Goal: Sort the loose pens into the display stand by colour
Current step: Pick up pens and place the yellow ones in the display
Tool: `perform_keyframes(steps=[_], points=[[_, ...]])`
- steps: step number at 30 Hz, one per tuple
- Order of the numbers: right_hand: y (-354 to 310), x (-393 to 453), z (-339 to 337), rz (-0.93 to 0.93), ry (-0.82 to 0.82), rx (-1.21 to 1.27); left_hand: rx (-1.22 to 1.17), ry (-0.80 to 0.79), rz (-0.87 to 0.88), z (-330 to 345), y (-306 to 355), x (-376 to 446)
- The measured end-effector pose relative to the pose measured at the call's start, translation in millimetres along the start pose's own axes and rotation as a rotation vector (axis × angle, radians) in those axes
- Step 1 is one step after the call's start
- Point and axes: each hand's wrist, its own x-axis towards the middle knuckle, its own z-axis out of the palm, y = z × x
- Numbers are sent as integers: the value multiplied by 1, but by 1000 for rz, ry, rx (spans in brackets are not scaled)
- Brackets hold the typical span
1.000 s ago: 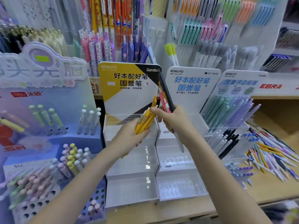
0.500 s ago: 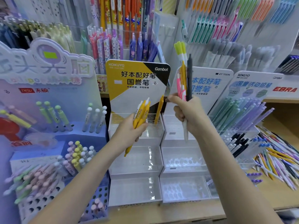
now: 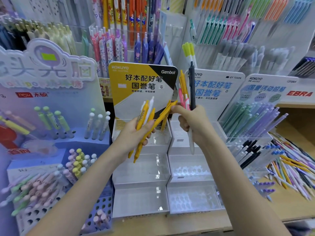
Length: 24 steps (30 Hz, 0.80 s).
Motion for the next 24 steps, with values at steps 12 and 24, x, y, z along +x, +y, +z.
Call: perform_keyframes(steps=[12,24], points=[[1,-11,-1,-27,118,-132,394,146,257,-3,2,-3],[12,0,0,-559,332,-843,185,172,112,-11,-7,-3]])
